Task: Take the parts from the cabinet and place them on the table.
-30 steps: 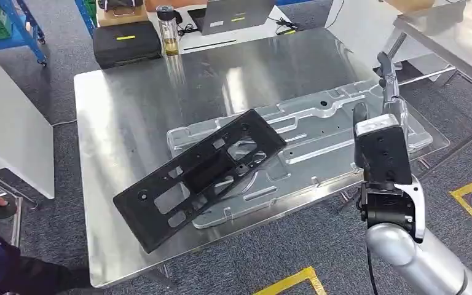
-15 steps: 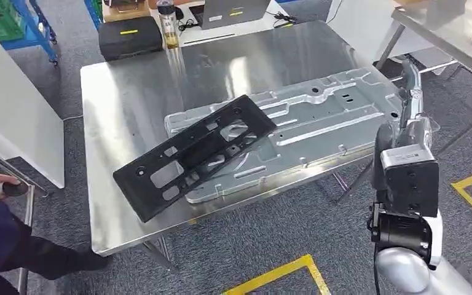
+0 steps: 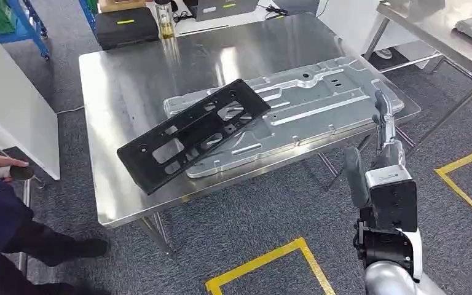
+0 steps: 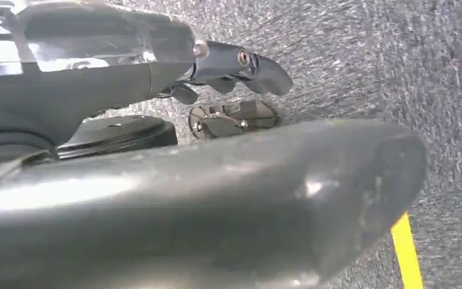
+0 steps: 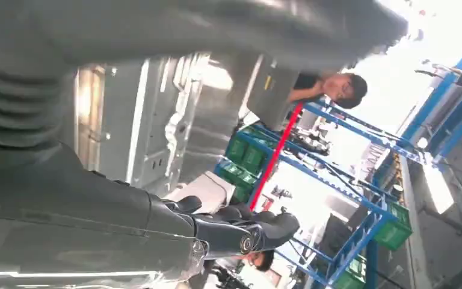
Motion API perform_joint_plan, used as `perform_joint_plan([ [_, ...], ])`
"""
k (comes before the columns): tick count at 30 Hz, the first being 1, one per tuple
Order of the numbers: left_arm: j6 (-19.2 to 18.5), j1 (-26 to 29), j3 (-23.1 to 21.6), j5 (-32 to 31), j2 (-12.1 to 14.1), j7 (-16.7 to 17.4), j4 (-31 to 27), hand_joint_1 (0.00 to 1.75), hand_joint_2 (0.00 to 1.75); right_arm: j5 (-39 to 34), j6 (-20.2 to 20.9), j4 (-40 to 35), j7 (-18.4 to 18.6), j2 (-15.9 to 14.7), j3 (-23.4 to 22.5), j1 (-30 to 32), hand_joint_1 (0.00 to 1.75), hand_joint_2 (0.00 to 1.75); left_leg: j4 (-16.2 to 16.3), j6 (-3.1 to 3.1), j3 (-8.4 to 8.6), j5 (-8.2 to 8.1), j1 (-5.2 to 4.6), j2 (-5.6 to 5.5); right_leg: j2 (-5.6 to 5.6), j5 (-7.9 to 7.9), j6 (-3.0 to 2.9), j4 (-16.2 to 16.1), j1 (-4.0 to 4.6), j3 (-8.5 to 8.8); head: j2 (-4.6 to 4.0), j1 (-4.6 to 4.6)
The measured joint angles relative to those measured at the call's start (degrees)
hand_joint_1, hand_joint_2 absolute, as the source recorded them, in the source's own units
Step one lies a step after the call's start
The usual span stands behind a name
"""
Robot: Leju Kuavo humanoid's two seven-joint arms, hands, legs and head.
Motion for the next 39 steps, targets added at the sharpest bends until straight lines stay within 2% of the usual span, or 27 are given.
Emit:
perform_joint_plan([
  [1, 0.00, 0.01, 0.00, 0.02, 0.00, -0.06, 0.00, 0.00, 0.00, -0.50, 0.00, 0.00, -0.37, 0.13, -0.30, 0.38, 0.00, 0.00, 0.02, 0.09, -0.35, 0.35, -0.02, 0.01, 0.00, -2.72, 0.32, 4.22, -0.05, -1.45, 0.00, 0.35],
  [3, 0.00, 0.08, 0.00, 0.33, 0.07, -0.09, 0.02, 0.00, 0.00, -3.22, 0.00, 0.02, -2.41, 0.59, -1.09, 2.04, 0.00, 0.00, 0.09, 0.16, -1.10, 0.96, -0.08, 0.10, 0.02, -6.84, 0.70, 13.03, -0.05, -3.86, 0.00, 0.41],
  [4, 0.00, 0.15, 0.02, 0.44, 0.11, -0.04, 0.02, 0.00, 0.00, -4.90, -0.02, 0.04, -3.72, 1.01, -1.73, 3.00, 0.00, 0.00, 0.14, 0.19, -1.37, 1.12, -0.09, 0.24, 0.02, -6.99, 0.70, 14.13, -0.07, -3.69, 0.00, 0.54],
  [5, 0.00, 0.24, 0.02, 0.57, 0.17, -0.04, 0.02, 0.00, 0.00, -6.74, -0.02, 0.04, -5.27, 1.44, -2.47, 3.86, 0.00, 0.00, 0.19, 0.10, -1.62, 1.24, -0.09, 0.38, 0.00, -5.89, 0.59, 12.79, -0.07, -2.43, 0.00, 0.72],
  [7, 0.00, 0.40, 0.04, 0.83, 0.20, -0.02, 0.02, 0.00, 0.00, -9.42, -0.04, 0.02, -8.24, 2.34, -4.24, 5.34, 0.00, 0.00, 0.21, -0.03, -1.60, 1.31, -0.13, 1.00, -0.59, -1.88, 0.10, 3.98, 0.00, 2.80, 0.00, 1.16],
  [8, 0.00, 0.40, 0.04, 0.96, 0.20, -0.02, 0.02, 0.00, 0.00, -10.17, -0.04, -0.02, -9.27, 2.69, -5.12, 5.94, 0.00, 0.00, 0.20, -0.10, -1.47, 1.28, -0.22, 1.35, -2.23, -0.01, -0.29, -1.20, 0.13, 5.66, 0.00, 1.18],
  [9, 0.00, 0.40, 0.04, 1.18, 0.24, -0.11, 0.02, 0.00, 0.00, -10.71, -0.04, -0.04, -10.14, 3.10, -6.03, 6.42, 0.00, 0.00, 0.26, -0.38, -1.57, 1.26, -0.68, 2.01, -4.80, -1.05, -0.59, -3.50, 0.96, 6.72, 0.00, 1.46],
  [10, 0.00, 0.45, 0.07, 1.31, 0.28, -0.22, 0.02, 0.00, 0.00, -10.75, -0.04, -0.13, -10.49, 3.37, -6.60, 6.73, 0.00, 0.00, 0.44, -0.69, -1.90, 1.21, -0.78, 2.60, -4.26, -1.06, -1.21, -4.23, 0.99, 6.57, 0.00, 1.62],
  [13, 0.00, 0.65, 0.35, 1.66, 0.37, -0.44, 0.02, 0.00, 0.00, -10.75, -0.04, -0.33, -11.23, 4.76, -8.37, 8.46, 0.00, 0.00, 0.38, -1.49, -1.67, 1.01, -0.89, 5.22, -2.02, -0.67, -2.11, -4.06, 0.90, 5.77, 0.00, 1.38],
  [14, 0.00, 0.50, 0.50, 1.68, 0.44, -0.48, 0.02, 0.00, 0.00, -10.64, -0.04, -0.44, -11.26, 5.09, -8.76, 8.77, 0.00, 0.00, 0.88, -2.03, -1.69, 0.10, -0.67, 3.61, -1.47, -0.27, -2.66, -4.48, 0.49, 5.93, 0.00, 1.42],
  [15, 0.00, 0.39, 0.61, 1.68, 0.44, -0.57, 0.02, 0.00, 0.00, -10.53, -0.04, -0.65, -11.30, 5.48, -9.18, 8.77, 0.00, 0.00, 3.03, -2.24, -2.59, -1.56, -0.51, 0.68, -0.72, -0.13, -2.96, -4.54, 0.47, 5.81, 0.00, 1.07],
  [17, 0.00, 0.41, 0.87, 1.68, 0.46, -0.57, 0.02, 0.00, 0.00, -10.27, -0.04, -0.70, -11.30, 6.36, -9.66, 9.11, 0.00, 0.00, 12.17, -2.35, -6.86, -6.11, -0.41, -0.21, 0.48, -0.02, -3.20, -4.48, 0.54, 5.58, 0.00, 0.28],
  [19, 0.00, 0.57, 0.90, 1.75, 0.52, -0.44, 0.02, 0.00, 0.00, -9.97, -0.04, -0.70, -11.30, 6.91, -9.83, 9.64, 0.00, 0.00, 18.67, -2.37, -10.39, -7.68, -0.41, -0.17, 1.78, 0.01, -3.26, -4.19, 0.68, 5.27, 0.00, 0.11],
  [20, 0.00, 0.63, 0.90, 1.77, 0.54, -0.37, 0.02, 0.00, 0.00, -9.97, -0.04, -0.70, -11.32, 7.25, -10.07, 9.78, 0.00, 0.00, 17.99, -2.30, -10.29, -6.23, -0.41, -0.17, 2.52, 0.00, -3.27, -3.98, 0.70, 5.20, 0.00, 0.09],
  [22, 0.00, 0.56, 0.92, 1.81, 0.66, -0.28, 0.02, 0.00, 0.00, -10.03, -0.04, -0.70, -11.94, 7.98, -10.51, 10.04, 0.00, 0.00, 9.91, -1.99, -6.72, -0.74, -0.38, -0.91, 3.97, -0.14, -3.12, -3.54, 0.70, 5.19, 0.00, 0.04],
  [23, 0.00, 0.53, 0.92, 1.95, 0.70, -0.24, 0.02, 0.00, 0.00, -10.16, -0.02, -0.70, -12.44, 8.39, -10.73, 10.26, 0.00, 0.00, 4.99, -1.78, -4.50, 1.84, -0.21, -3.26, 4.55, -0.24, -2.98, -3.29, 0.65, 5.15, 0.00, -0.02],
  [24, 0.00, 0.52, 0.94, 2.06, 0.79, -0.13, 0.02, 0.00, 0.00, -10.29, -0.04, -0.70, -12.92, 8.85, -11.06, 10.57, 0.00, 0.00, 3.06, -1.38, -3.56, 1.23, 0.15, -7.23, 4.93, -0.38, -2.74, -3.10, 0.64, 4.90, 0.00, 0.00],
  [26, -0.04, 0.57, 0.94, 2.14, 0.87, -0.02, 0.02, 0.00, 0.00, -10.77, -0.04, -0.72, -13.92, 9.77, -11.69, 10.66, 0.00, 0.00, 2.17, -1.45, -3.48, 1.26, -0.06, -6.20, 6.50, -0.09, -1.99, -2.65, 0.31, 3.97, 0.00, 0.10],
  [28, 0.00, 0.66, 0.94, 2.30, 1.01, 0.15, 0.02, 0.00, 0.00, -11.23, -0.04, -0.77, -14.88, 10.53, -12.48, 11.19, 0.00, 0.00, 1.90, -0.89, -3.39, 1.44, -0.10, -4.56, 8.44, 0.40, -1.19, -2.95, 0.09, 3.52, 0.00, 0.02],
  [29, 0.00, 0.60, 0.94, 2.30, 0.96, 0.17, 0.00, 0.00, 0.00, -11.36, -0.04, -0.79, -15.32, 10.75, -12.91, 11.46, 0.00, 0.00, 1.36, -0.46, -3.29, 1.78, 0.53, -3.44, 8.72, 0.16, -1.07, -2.67, 0.04, 3.21, 0.00, -0.07],
  [31, 0.00, 0.54, 0.94, 2.30, 0.96, 0.24, 0.00, 0.00, 0.00, -11.67, -0.04, -0.76, -15.89, 11.13, -13.46, 11.50, 0.00, 0.00, 1.22, -0.27, -3.24, 1.82, 0.39, -1.47, 3.18, -3.33, -0.28, 2.21, 0.44, 0.91, 0.00, 1.11],
  [32, 0.00, 0.68, 0.94, 2.29, 0.94, 0.26, 0.00, 0.00, 0.00, -11.89, -0.04, -0.72, -16.13, 11.52, -13.73, 11.52, 0.00, 0.00, 1.23, -0.27, -3.29, 1.81, 0.33, -0.37, 1.68, -5.71, 0.12, 6.97, 0.29, -1.31, 0.00, 1.42],
  [34, 0.11, 0.75, 0.94, 2.34, 1.07, 0.26, 0.04, 0.00, 0.00, -12.50, -0.04, -0.57, -17.53, 12.65, -14.47, 12.23, 0.00, 0.00, 1.25, -0.23, -3.39, 1.66, 0.26, 1.71, 0.72, -8.27, 0.57, 14.51, -0.02, -4.77, 0.00, 1.79],
  [35, 0.24, 0.72, 0.94, 2.40, 1.16, 0.26, 0.07, 0.00, 0.00, -13.13, -0.04, -0.52, -18.38, 13.27, -14.97, 12.64, 0.00, 0.00, 1.25, -0.30, -3.36, 1.58, 0.26, 2.49, 0.55, -7.56, 0.62, 14.59, -0.17, -4.61, 0.00, 2.01],
  [37, 0.35, 0.59, 0.94, 2.65, 1.20, 0.26, 0.07, 0.00, 0.00, -14.91, -0.04, -0.52, -20.42, 14.58, -16.18, 13.33, 0.00, 0.00, 1.25, -0.53, -3.20, 1.40, 0.23, 3.82, 0.07, -3.28, 0.39, 7.70, -0.21, -0.94, 0.00, 2.36],
  [38, 0.42, 0.50, 0.94, 2.73, 1.11, 0.26, 0.04, 0.00, 0.00, -16.30, -0.04, -0.59, -21.57, 15.24, -16.94, 13.79, 0.00, 0.00, 1.24, -0.73, -2.98, 1.27, 0.22, 4.34, -0.96, -0.72, 0.05, 1.67, -0.07, 2.35, 0.00, 2.47],
  [39, 0.50, 0.46, 0.94, 2.80, 1.07, 0.28, 0.00, 0.00, 0.00, -18.20, -0.04, -0.61, -22.79, 15.80, -17.68, 14.09, 0.00, 0.00, 1.21, -0.93, -2.78, 1.14, 0.15, 4.80, -3.12, -0.09, -0.39, -2.56, 0.21, 4.54, 0.00, 2.69],
])
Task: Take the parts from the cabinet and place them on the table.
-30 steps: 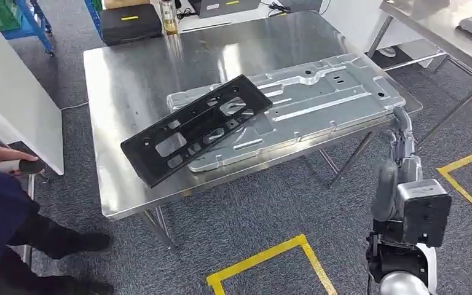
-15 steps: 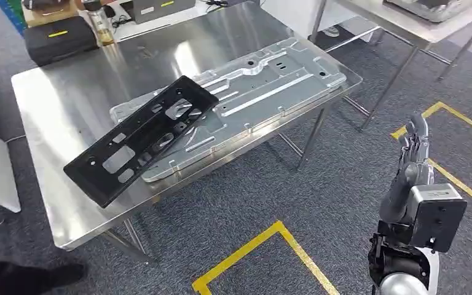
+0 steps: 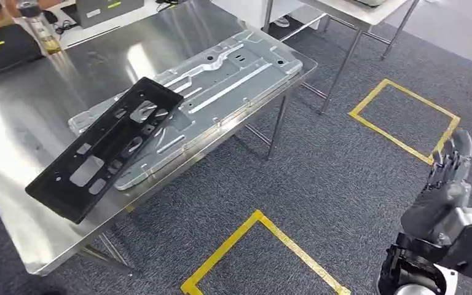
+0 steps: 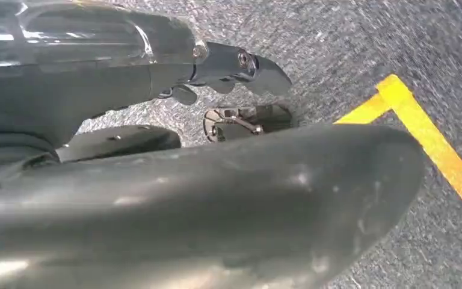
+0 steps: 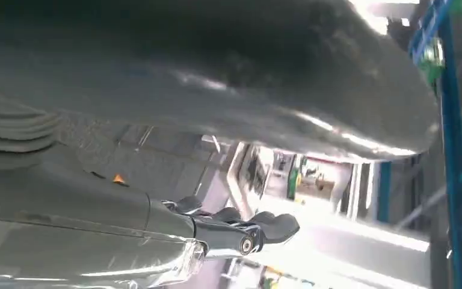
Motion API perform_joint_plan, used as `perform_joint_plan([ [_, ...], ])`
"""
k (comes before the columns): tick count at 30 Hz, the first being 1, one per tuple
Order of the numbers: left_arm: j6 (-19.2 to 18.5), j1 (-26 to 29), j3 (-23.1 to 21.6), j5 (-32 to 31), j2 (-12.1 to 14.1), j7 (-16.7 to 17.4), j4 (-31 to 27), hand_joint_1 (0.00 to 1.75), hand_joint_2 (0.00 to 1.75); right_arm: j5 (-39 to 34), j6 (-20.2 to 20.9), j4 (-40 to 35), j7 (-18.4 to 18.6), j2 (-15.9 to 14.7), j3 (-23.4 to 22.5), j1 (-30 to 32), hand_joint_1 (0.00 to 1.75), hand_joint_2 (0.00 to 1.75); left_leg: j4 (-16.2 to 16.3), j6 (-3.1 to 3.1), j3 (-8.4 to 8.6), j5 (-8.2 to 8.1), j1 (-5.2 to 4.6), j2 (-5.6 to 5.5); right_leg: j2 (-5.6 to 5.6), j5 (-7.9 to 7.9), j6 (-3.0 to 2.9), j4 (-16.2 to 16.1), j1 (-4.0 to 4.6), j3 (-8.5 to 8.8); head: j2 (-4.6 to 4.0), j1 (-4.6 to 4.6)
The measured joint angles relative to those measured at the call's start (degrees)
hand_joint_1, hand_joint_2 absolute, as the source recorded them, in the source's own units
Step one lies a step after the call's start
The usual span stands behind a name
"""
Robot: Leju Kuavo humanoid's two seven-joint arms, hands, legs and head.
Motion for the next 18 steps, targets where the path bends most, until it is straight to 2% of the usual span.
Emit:
perform_joint_plan([
  [1, 0.07, -0.06, 0.00, 0.05, 0.00, 0.04, 0.00, 0.00, 0.00, -2.38, 0.00, 0.02, -1.33, 0.75, -0.87, 0.21, 0.00, 0.00, 0.14, -0.39, -0.06, -0.22, -0.37, 0.26, -1.01, -0.63, -0.59, -0.80, 0.55, 0.43, 0.00, 0.11],
  [2, 0.13, -0.06, 0.00, 0.24, 0.04, 0.11, 0.02, 0.00, 0.00, -5.62, 0.00, 0.02, -2.87, 1.53, -1.60, 0.74, 0.00, 0.00, 0.09, -0.65, 0.02, -0.18, -0.32, 0.53, -0.04, -0.48, -1.00, -0.71, 0.61, 0.19, 0.00, -0.09],
  [4, 0.15, -0.06, 0.00, 0.63, 0.00, 0.15, 0.00, 0.00, 0.00, -15.27, 0.00, 0.22, -6.16, 2.45, -3.13, 2.11, 0.00, 0.00, -0.23, -1.17, 0.42, -0.23, -0.20, 1.50, 0.89, -0.61, -1.55, -0.66, 0.77, -0.06, 0.00, -0.20],
  [5, 0.15, -0.11, 0.00, 0.72, 0.00, 0.15, -0.02, 0.00, 0.00, -19.63, 0.00, 0.42, -7.60, 2.60, -3.61, 2.63, 0.00, 0.00, -0.10, -1.68, 0.30, -0.70, -0.27, 1.40, 1.43, -0.13, -2.13, -1.42, 0.37, 0.40, 0.00, -0.17],
  [6, 0.17, -0.19, 0.00, 0.81, 0.02, 0.15, -0.02, 0.00, 0.00, -22.03, 0.02, 0.57, -8.80, 2.80, -3.98, 2.99, 0.00, 0.00, 0.89, -1.93, 0.15, -1.61, 0.03, -2.81, 1.78, 0.07, -2.39, -1.70, 0.26, 0.46, 0.00, -0.39],
  [7, 0.17, -0.14, 0.00, 0.96, 0.00, 0.09, 0.00, 0.00, 0.00, -24.02, 0.02, 0.77, -9.65, 2.97, -4.27, 2.96, 0.00, 0.00, 3.77, -1.84, -1.10, -3.61, 0.04, -4.78, 2.28, 0.22, -2.70, -1.75, 0.17, 0.43, 0.00, -0.72],
  [8, 0.17, -0.07, 0.00, 1.03, 0.00, 0.11, 0.00, 0.00, 0.00, -25.38, 0.02, 0.98, -10.30, 3.16, -4.42, 3.10, 0.00, 0.00, 8.14, -1.83, -3.09, -5.87, -0.01, -5.28, 2.90, 0.20, -2.83, -1.75, 0.17, 0.40, 0.00, -1.29],
  [9, 0.17, 0.11, 0.00, 1.11, 0.02, 0.11, 0.00, 0.00, 0.00, -26.63, 0.04, 1.27, -10.93, 3.50, -4.64, 3.54, 0.00, 0.00, 13.35, -1.85, -5.59, -8.02, -0.03, -5.28, 3.64, 0.19, -2.94, -1.70, 0.28, 0.41, 0.00, -1.66],
  [10, 0.20, 0.21, 0.00, 1.20, 0.02, 0.09, 0.00, 0.00, 0.00, -27.38, 0.04, 1.55, -11.35, 3.67, -4.94, 3.87, 0.00, 0.00, 17.00, -1.82, -7.59, -8.98, -0.09, -5.16, 4.44, 0.14, -3.02, -1.62, 0.39, 0.40, 0.00, -1.75],
  [11, 0.22, 0.28, 0.00, 1.23, 0.04, 0.09, 0.02, 0.00, 0.00, -27.90, 0.04, 1.84, -11.59, 3.89, -5.25, 4.08, 0.00, 0.00, 17.90, -1.82, -8.35, -8.31, -0.15, -5.00, 5.34, 0.11, -3.05, -1.50, 0.41, 0.41, 0.00, -1.75],
  [12, 0.26, 0.26, 0.00, 1.25, 0.04, 0.09, 0.02, 0.00, 0.00, -28.05, 0.02, 2.01, -11.76, 4.00, -5.36, 4.26, 0.00, 0.00, 16.16, -1.73, -7.83, -6.37, -0.15, -4.98, 6.17, 0.04, -3.03, -1.36, 0.41, 0.44, 0.00, -1.79],
  [13, 0.35, 0.22, 0.00, 1.25, 0.04, 0.07, 0.02, 0.00, 0.00, -28.23, 0.02, 2.21, -11.94, 4.15, -5.49, 4.35, 0.00, 0.00, 12.48, -1.59, -6.39, -3.66, -0.12, -5.15, 7.06, -0.11, -2.98, -1.12, 0.39, 0.47, 0.00, -1.81],
  [14, 0.35, 0.20, 0.00, 1.25, 0.07, 0.07, 0.02, 0.00, 0.00, -28.33, 0.04, 2.41, -11.94, 4.33, -5.73, 4.41, 0.00, 0.00, 7.72, -1.48, -4.38, -0.79, -0.08, -6.14, 7.88, -0.28, -2.81, -0.84, 0.34, 0.49, 0.00, -1.86],
  [15, 0.35, 0.21, 0.00, 1.25, 0.09, 0.04, 0.02, 0.00, 0.00, -28.33, 0.04, 2.65, -11.98, 4.54, -6.08, 4.52, 0.00, 0.00, 2.88, -1.25, -2.51, 1.34, 0.22, -9.75, 8.71, -0.57, -2.51, -0.42, 0.20, 0.33, 0.00, -2.08],
  [16, 0.42, 0.23, 0.02, 1.29, 0.09, 0.04, 0.02, 0.00, 0.00, -28.36, 0.04, 2.91, -12.03, 4.78, -6.41, 4.45, 0.00, 0.00, 1.84, -0.99, -2.02, 0.56, 0.72, -12.36, 9.44, -0.84, -2.12, 0.26, 0.50, -0.14, 0.00, -2.18],
  [17, 0.41, 0.22, 0.00, 1.29, 0.13, 0.04, 0.02, 0.00, 0.00, -28.40, 0.04, 3.13, -12.03, 4.87, -6.54, 4.42, 0.00, 0.00, 1.76, -0.93, -1.93, 0.38, 0.52, -10.88, 10.23, -0.73, -1.88, 0.38, 0.19, -0.50, 0.00, -2.03],
  [18, 0.44, 0.22, 0.00, 1.31, 0.11, 0.02, 0.02, 0.00, 0.00, -28.38, 0.04, 3.32, -12.03, 4.94, -6.64, 4.48, 0.00, 0.00, 1.71, -0.76, -1.86, 0.37, 0.21, -10.72, 11.06, -0.53, -1.50, 0.24, -0.17, -0.73, 0.00, -1.77],
])
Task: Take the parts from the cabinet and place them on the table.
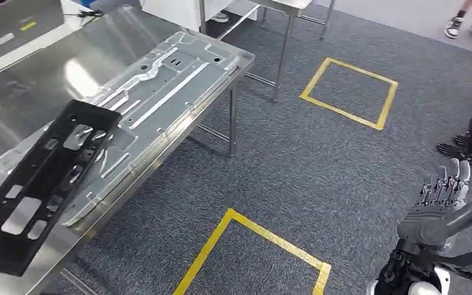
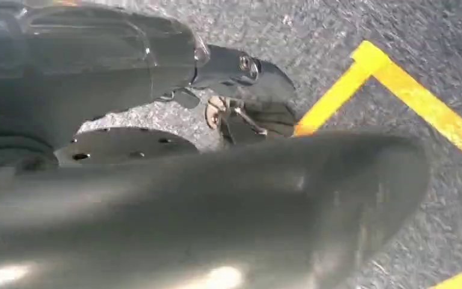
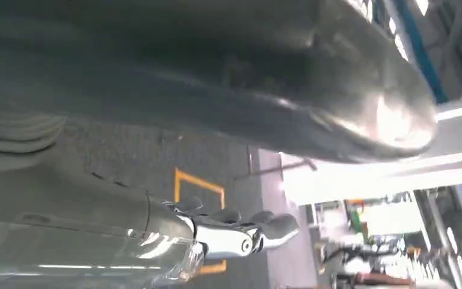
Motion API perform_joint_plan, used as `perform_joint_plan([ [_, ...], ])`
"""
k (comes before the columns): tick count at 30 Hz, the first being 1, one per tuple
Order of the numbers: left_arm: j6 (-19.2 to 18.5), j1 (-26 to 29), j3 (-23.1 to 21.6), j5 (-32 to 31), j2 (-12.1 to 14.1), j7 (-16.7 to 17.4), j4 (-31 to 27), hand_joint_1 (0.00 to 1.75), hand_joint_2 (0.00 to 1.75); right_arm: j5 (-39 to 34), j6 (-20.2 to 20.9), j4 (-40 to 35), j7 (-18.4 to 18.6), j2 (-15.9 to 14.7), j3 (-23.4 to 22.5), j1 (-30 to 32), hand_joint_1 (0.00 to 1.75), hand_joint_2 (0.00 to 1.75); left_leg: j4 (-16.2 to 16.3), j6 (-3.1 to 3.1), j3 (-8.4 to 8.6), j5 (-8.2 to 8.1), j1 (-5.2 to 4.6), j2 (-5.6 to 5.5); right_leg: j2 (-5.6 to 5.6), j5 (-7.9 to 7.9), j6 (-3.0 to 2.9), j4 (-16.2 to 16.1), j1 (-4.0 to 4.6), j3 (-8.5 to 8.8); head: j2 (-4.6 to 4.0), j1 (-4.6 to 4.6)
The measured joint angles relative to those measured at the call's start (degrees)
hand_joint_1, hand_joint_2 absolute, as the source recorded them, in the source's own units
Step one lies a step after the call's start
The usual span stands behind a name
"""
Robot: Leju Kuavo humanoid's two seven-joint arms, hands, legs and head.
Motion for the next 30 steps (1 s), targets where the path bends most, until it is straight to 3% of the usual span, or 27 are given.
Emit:
perform_joint_plan([
  [2, 0.09, -0.05, 0.02, 0.05, 0.04, -0.02, -0.02, 0.00, 0.00, -0.04, 0.00, 0.22, -0.02, 0.11, -0.33, 0.21, 0.00, 0.00, -0.51, 0.72, 0.27, 0.21, 0.29, 2.17, 2.20, 0.39, 0.76, -0.28, -0.03, -0.31, 0.00, -0.22],
  [3, 0.09, -0.16, 0.02, 0.07, 0.13, -0.06, 0.00, 0.00, 0.00, -0.28, 0.00, 0.29, -0.06, 0.26, -0.50, 0.36, 0.00, 0.00, -0.85, 0.96, 0.61, 0.35, 0.36, 3.27, -0.34, -0.19, 0.92, 0.40, 0.27, -0.53, 0.00, 0.02],
  [4, 0.09, -0.16, 0.02, 0.07, 0.02, -0.18, -0.02, 0.00, 0.00, -0.90, 0.00, 0.37, -0.22, 0.24, -0.61, 0.14, 0.00, 0.00, -1.04, 1.24, 0.81, 0.30, 0.30, 4.31, -3.78, -1.84, 1.28, 2.85, 0.41, -1.75, 0.00, 0.81],
  [5, 0.09, -0.06, 0.02, 0.09, -0.02, -0.20, -0.02, 0.00, 0.00, -2.01, 0.00, 0.55, -0.50, 0.26, -0.77, -0.06, 0.00, 0.00, -1.05, 1.48, 0.90, 0.16, 0.17, 5.43, -5.54, -3.84, 1.63, 6.81, 0.26, -3.75, 0.00, 1.44],
  [7, 0.09, 0.06, 0.02, 0.31, 0.04, -0.26, 0.00, 0.00, 0.00, -4.05, 0.02, 1.05, -1.66, 0.55, -0.92, 0.35, 0.00, 0.00, -1.04, 1.61, 0.95, -0.09, 0.00, 7.58, -7.01, -7.20, 2.07, 15.31, -0.06, -8.12, 0.00, 1.55],
  [8, 0.11, 0.05, 0.02, 0.44, 0.15, -0.26, 0.02, 0.00, 0.00, -4.78, 0.00, 1.38, -2.31, 0.63, -0.96, 0.55, 0.00, 0.00, -1.02, 1.54, 0.99, -0.21, -0.02, 8.51, -7.23, -7.18, 2.19, 17.05, -0.10, -9.01, 0.00, 1.68],
  [9, 0.11, -0.01, 0.02, 0.44, 0.26, -0.28, 0.04, 0.00, 0.00, -5.16, 0.02, 1.71, -2.91, 0.72, -0.99, 0.69, 0.00, 0.00, -1.03, 1.47, 1.09, -0.33, -0.02, 9.36, -7.36, -5.86, 2.16, 15.98, -0.15, -8.45, 0.00, 1.92],
  [11, 0.11, -0.20, 0.02, 0.61, 0.26, -0.28, 0.04, 0.00, 0.00, -5.92, 0.02, 2.17, -3.70, 0.94, -1.10, 0.95, 0.00, 0.00, -1.04, 1.22, 1.43, -0.58, -0.07, 10.60, -8.10, -1.18, 1.74, 7.68, -0.11, -4.02, 0.00, 2.12],
  [12, 0.11, -0.31, 0.02, 0.64, 0.26, -0.28, 0.04, 0.00, 0.00, -6.14, 0.00, 2.32, -4.07, 1.05, -1.21, 1.01, 0.00, 0.00, -1.08, 1.08, 1.66, -0.70, -0.08, 11.08, -9.57, 0.76, 1.26, 2.67, 0.11, -1.20, 0.00, 2.21],
  [13, 0.11, -0.36, 0.02, 0.68, 0.26, -0.37, 0.04, 0.00, 0.00, -6.60, 0.00, 2.49, -4.37, 1.14, -1.42, 0.91, 0.00, 0.00, -1.06, 0.75, 1.85, -0.91, -0.33, 11.45, -12.62, 0.09, 0.78, -0.31, 0.84, 0.36, 0.00, 2.34],
  [14, 0.11, -0.36, 0.02, 0.74, 0.28, -0.44, 0.04, 0.00, 0.00, -7.03, 0.02, 2.65, -4.68, 1.27, -1.49, 0.84, 0.00, 0.00, -1.03, 0.44, 1.89, -1.04, -0.44, 11.93, -12.02, 0.22, 0.19, -0.47, 1.01, 0.33, 0.00, 2.27],
  [17, 0.11, -0.39, 0.02, 0.94, 0.28, -0.48, 0.02, 0.00, 0.00, -8.78, 0.02, 3.17, -6.05, 1.75, -1.90, 1.37, 0.00, 0.00, -1.66, -0.47, 2.70, -1.14, -0.38, 13.50, -10.17, 0.24, -0.66, -0.81, 1.19, 0.13, 0.00, 2.23],
  [18, 0.13, -0.50, 0.02, 0.94, 0.31, -0.52, -0.02, 0.00, 0.00, -9.27, 0.02, 3.30, -6.54, 1.97, -2.04, 1.58, 0.00, 0.00, -1.37, -1.05, 2.65, -1.67, -0.27, 11.26, -9.72, 0.77, -1.13, -1.64, 0.52, 0.80, 0.00, 2.18],
  [19, 0.22, -0.54, 0.02, 0.98, 0.31, -0.61, -0.02, 0.00, 0.00, -9.81, 0.02, 3.43, -7.21, 2.25, -2.19, 1.67, 0.00, 0.00, 0.26, -1.13, 2.09, -2.92, -0.11, 6.23, -9.35, 0.93, -1.42, -1.94, 0.51, 0.92, 0.00, 1.63],
  [20, 0.24, -0.49, 0.02, 1.01, 0.33, -0.61, -0.02, 0.00, 0.00, -10.34, 0.02, 3.57, -7.52, 2.43, -2.30, 1.54, 0.00, 0.00, 4.10, -1.01, 0.22, -5.23, -0.25, 4.89, -8.71, 1.04, -1.66, -1.98, 0.53, 0.88, 0.00, 1.24],
  [22, 0.48, -0.11, 0.02, 1.09, 0.59, -0.61, 0.00, 0.00, 0.00, -11.01, 0.02, 4.02, -8.17, 3.04, -2.45, 1.77, 0.00, 0.00, 13.32, -0.91, -4.46, -9.04, -0.38, 5.12, -7.12, 0.94, -1.81, -1.90, 0.74, 0.85, 0.00, 0.39],
  [23, 0.55, 0.04, 0.02, 1.09, 0.63, -0.61, 0.00, 0.00, 0.00, -11.25, 0.02, 4.20, -8.33, 3.23, -2.49, 1.89, 0.00, 0.00, 15.80, -0.86, -6.02, -9.27, -0.38, 5.42, -6.29, 0.89, -1.87, -1.81, 0.78, 0.85, 0.00, 0.37],
  [24, 0.66, 0.09, 0.00, 1.09, 0.66, -0.61, 0.00, 0.00, 0.00, -11.50, 0.02, 4.40, -8.39, 3.41, -2.54, 1.89, 0.00, 0.00, 15.60, -0.82, -6.36, -8.03, -0.37, 5.68, -5.35, 0.83, -1.90, -1.66, 0.77, 0.86, 0.00, 0.37],
  [25, 0.72, 0.05, 0.02, 1.09, 0.70, -0.61, 0.00, 0.00, 0.00, -11.60, 0.02, 4.55, -8.46, 3.61, -2.58, 1.88, 0.00, 0.00, 12.87, -0.75, -5.52, -5.49, -0.35, 5.71, -4.42, 0.70, -1.88, -1.43, 0.72, 0.87, 0.00, 0.28],
  [26, 0.74, -0.02, 0.02, 1.09, 0.79, -0.61, 0.00, 0.00, 0.00, -11.62, 0.02, 4.68, -8.52, 3.82, -2.73, 1.89, 0.00, 0.00, 7.82, -0.60, -3.42, -2.16, -0.33, 5.25, -3.42, 0.51, -1.72, -1.15, 0.65, 0.96, 0.00, 0.17],
  [27, 0.74, -0.04, 0.02, 1.09, 0.90, -0.61, 0.00, 0.00, 0.00, -11.65, 0.02, 4.79, -8.63, 3.98, -2.87, 1.93, 0.00, 0.00, 2.82, -0.50, -1.33, 0.61, -0.15, 3.03, -2.69, 0.25, -1.48, -0.81, 0.55, 0.98, 0.00, -0.05],
  [28, 0.74, -0.02, 0.02, 1.09, 1.01, -0.61, 0.00, 0.00, 0.00, -11.67, 0.02, 4.90, -8.70, 4.13, -2.93, 1.93, 0.00, 0.00, 0.40, -0.21, -0.31, 0.43, 0.23, -1.32, -2.00, -0.03, -1.20, -0.42, 0.48, 0.83, 0.00, -0.18],
  [30, 0.77, -0.01, 0.00, 1.09, 1.05, -0.61, 0.00, 0.00, 0.00, -11.78, 0.02, 4.94, -8.85, 4.28, -2.95, 1.86, 0.00, 0.00, -0.22, -0.16, 0.05, 0.33, 0.01, -0.21, -0.43, -0.11, -0.50, -0.09, 0.19, 0.24, 0.00, -0.13],
])
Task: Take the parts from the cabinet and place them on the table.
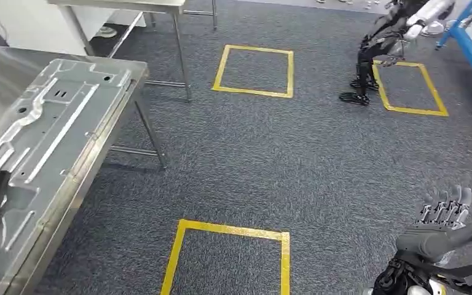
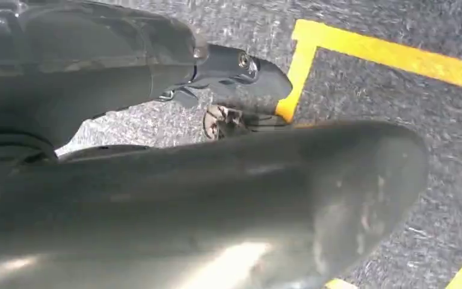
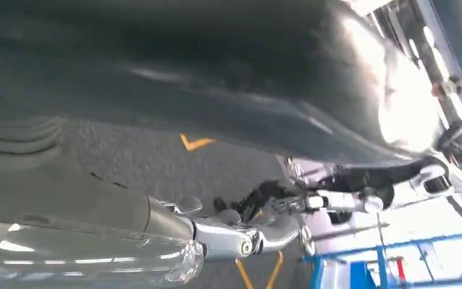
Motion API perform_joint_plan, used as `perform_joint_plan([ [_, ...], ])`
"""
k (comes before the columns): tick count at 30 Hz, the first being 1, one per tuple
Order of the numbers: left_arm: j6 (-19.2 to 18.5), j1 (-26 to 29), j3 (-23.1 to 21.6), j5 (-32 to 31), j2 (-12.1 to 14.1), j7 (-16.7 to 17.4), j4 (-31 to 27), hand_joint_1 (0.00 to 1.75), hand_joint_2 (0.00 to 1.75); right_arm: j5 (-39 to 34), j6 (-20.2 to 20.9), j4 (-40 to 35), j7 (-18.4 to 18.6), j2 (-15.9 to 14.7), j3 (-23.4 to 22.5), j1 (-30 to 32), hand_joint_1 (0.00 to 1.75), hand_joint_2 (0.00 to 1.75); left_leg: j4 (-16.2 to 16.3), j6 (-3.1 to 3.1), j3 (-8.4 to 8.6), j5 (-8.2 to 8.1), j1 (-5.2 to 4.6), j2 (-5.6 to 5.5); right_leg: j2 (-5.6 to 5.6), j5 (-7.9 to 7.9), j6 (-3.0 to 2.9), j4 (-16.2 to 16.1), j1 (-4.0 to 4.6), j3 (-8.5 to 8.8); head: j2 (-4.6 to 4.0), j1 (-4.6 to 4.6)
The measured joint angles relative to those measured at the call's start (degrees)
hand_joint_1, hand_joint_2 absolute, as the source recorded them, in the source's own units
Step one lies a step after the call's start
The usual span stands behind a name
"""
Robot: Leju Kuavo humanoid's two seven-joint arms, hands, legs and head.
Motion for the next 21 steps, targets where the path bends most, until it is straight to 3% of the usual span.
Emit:
perform_joint_plan([
  [2, 0.07, 0.00, 0.02, 0.00, 0.11, 0.00, 0.00, 0.00, 0.00, -0.07, 0.00, 0.07, -0.04, 0.15, -0.37, 0.14, 0.00, 0.00, -0.12, 0.61, 0.27, 0.04, -0.29, 1.58, 1.65, 0.29, 0.75, -0.38, -0.29, -0.15, 0.00, -0.04],
  [3, 0.09, -0.10, 0.02, -0.02, 0.11, 0.00, -0.02, 0.00, 0.00, -0.11, 0.00, 0.07, -0.13, 0.22, -0.59, 0.14, 0.00, 0.00, -0.79, 1.05, 0.65, 0.31, 0.28, 2.73, 1.65, -0.01, 1.00, -0.05, -0.32, -0.22, 0.00, -0.07],
  [4, 0.09, -0.21, 0.02, -0.07, 0.17, 0.00, -0.02, 0.00, 0.00, -0.15, 0.00, 0.11, -0.35, 0.35, -0.79, 0.22, 0.00, 0.00, -1.03, 1.26, 0.98, 0.27, 0.13, 3.50, -1.85, -0.94, 1.19, 1.37, 0.10, -0.77, 0.00, 0.22],
  [5, 0.09, -0.18, 0.00, -0.11, 0.15, 0.02, -0.02, 0.00, 0.00, -0.24, 0.00, 0.20, -0.44, 0.37, -1.01, -0.07, 0.00, 0.00, -1.06, 1.50, 1.12, 0.17, 0.06, 4.49, -4.33, -2.87, 1.50, 4.62, 0.14, -2.36, 0.00, 1.01],
  [6, 0.07, -0.07, 0.00, -0.18, 0.17, 0.04, -0.02, 0.00, 0.00, -0.33, 0.00, 0.33, -0.59, 0.48, -1.11, -0.25, 0.00, 0.00, -1.05, 1.67, 1.17, 0.02, -0.07, 5.52, -5.77, -5.11, 1.80, 9.23, 0.03, -4.79, 0.00, 1.37],
  [7, 0.09, 0.04, 0.00, -0.20, 0.22, 0.07, 0.00, 0.00, 0.00, -0.50, 0.00, 0.46, -0.66, 0.63, -1.18, -0.19, 0.00, 0.00, -1.05, 1.74, 1.20, -0.17, -0.20, 6.63, -6.42, -7.07, 1.99, 13.92, -0.12, -7.22, 0.00, 1.57],
  [8, 0.13, 0.08, 0.00, -0.20, 0.26, 0.09, 0.02, 0.00, 0.00, -0.92, 0.00, 0.55, -0.77, 0.76, -1.36, 0.00, 0.00, 0.00, -1.03, 1.69, 1.20, -0.30, -0.24, 7.63, -6.72, -7.90, 2.11, 17.20, -0.24, -9.03, 0.00, 1.71],
  [9, 0.15, 0.07, 0.00, -0.20, 0.33, 0.09, 0.04, 0.00, 0.00, -1.05, 0.00, 0.74, -0.83, 0.90, -1.44, 0.06, 0.00, 0.00, -1.03, 1.63, 1.34, -0.49, -0.29, 8.50, -6.84, -7.13, 2.12, 17.49, -0.27, -9.27, 0.00, 1.92],
  [10, 0.15, 0.00, 0.00, -0.20, 0.37, 0.09, 0.07, 0.00, 0.00, -1.27, 0.00, 0.90, -0.96, 1.01, -1.51, 0.03, 0.00, 0.00, -1.03, 1.56, 1.50, -0.67, -0.34, 9.34, -6.96, -5.24, 2.01, 15.30, -0.25, -8.26, 0.00, 2.08],
  [12, 0.15, -0.17, 0.00, -0.24, 0.31, 0.09, 0.07, 0.00, 0.00, -1.38, 0.00, 1.01, -1.11, 1.24, -1.86, 0.13, 0.00, 0.00, -1.04, 1.27, 2.16, -1.13, -0.40, 10.66, -8.18, -0.05, 1.43, 5.36, -0.06, -3.04, 0.00, 2.34],
  [13, 0.15, -0.23, 0.00, -0.28, 0.31, 0.09, 0.07, 0.00, 0.00, -1.38, 0.00, 1.01, -1.25, 1.33, -2.01, 0.10, 0.00, 0.00, -1.10, 1.08, 2.51, -1.39, -0.45, 11.21, -10.81, 0.97, 0.94, 0.68, 0.38, -0.64, 0.00, 2.43],
  [14, 0.15, -0.32, 0.00, -0.31, 0.31, 0.09, 0.07, 0.00, 0.00, -1.36, 0.00, 1.07, -1.35, 1.44, -2.23, -0.06, 0.00, 0.00, -1.01, 0.65, 2.53, -1.68, -0.82, 11.70, -12.13, 0.15, 0.40, -0.08, 1.05, -0.12, 0.00, 2.28],
  [17, 0.15, -0.30, 0.00, -0.35, 0.22, 0.09, 0.05, 0.00, 0.00, -1.05, 0.00, 1.29, -1.49, 1.77, -2.86, 0.12, 0.00, 0.00, -1.52, 0.00, 3.16, -1.89, -0.59, 13.32, -9.93, 0.13, -0.43, -0.10, 1.30, -0.49, 0.00, 2.21],
  [18, 0.15, -0.41, 0.00, -0.35, 0.17, 0.02, 0.02, 0.00, 0.00, -0.94, 0.00, 1.27, -1.49, 1.88, -2.97, 0.15, 0.00, 0.00, -1.66, -0.49, 3.58, -2.21, -0.65, 13.69, -9.11, 0.44, -0.88, -0.84, 1.09, 0.03, 0.00, 2.19],
  [19, 0.15, -0.55, 0.00, -0.33, 0.17, 0.00, 0.00, 0.00, 0.00, -0.83, 0.02, 1.27, -1.60, 2.10, -3.15, 0.31, 0.00, 0.00, -0.62, -0.77, 3.36, -3.00, -0.33, 8.62, -8.66, 0.70, -1.12, -1.45, 0.79, 0.45, 0.00, 1.94],
  [20, 0.13, -0.54, 0.00, -0.35, 0.17, -0.09, 0.00, 0.00, 0.00, -0.87, 0.02, 1.29, -1.62, 2.23, -3.24, 0.04, 0.00, 0.00, 2.16, -0.70, 1.92, -4.66, -0.27, 5.82, -8.21, 0.78, -1.38, -1.57, 0.63, 0.58, 0.00, 1.68],
  [21, 0.13, -0.45, 0.00, -0.33, 0.17, -0.07, 0.00, 0.00, 0.00, -0.90, 0.02, 1.31, -1.64, 2.34, -3.21, -0.15, 0.00, 0.00, 6.84, -0.74, -0.49, -6.96, -0.38, 5.26, -7.44, 0.72, -1.55, -1.58, 0.54, 0.60, 0.00, 1.20],
])
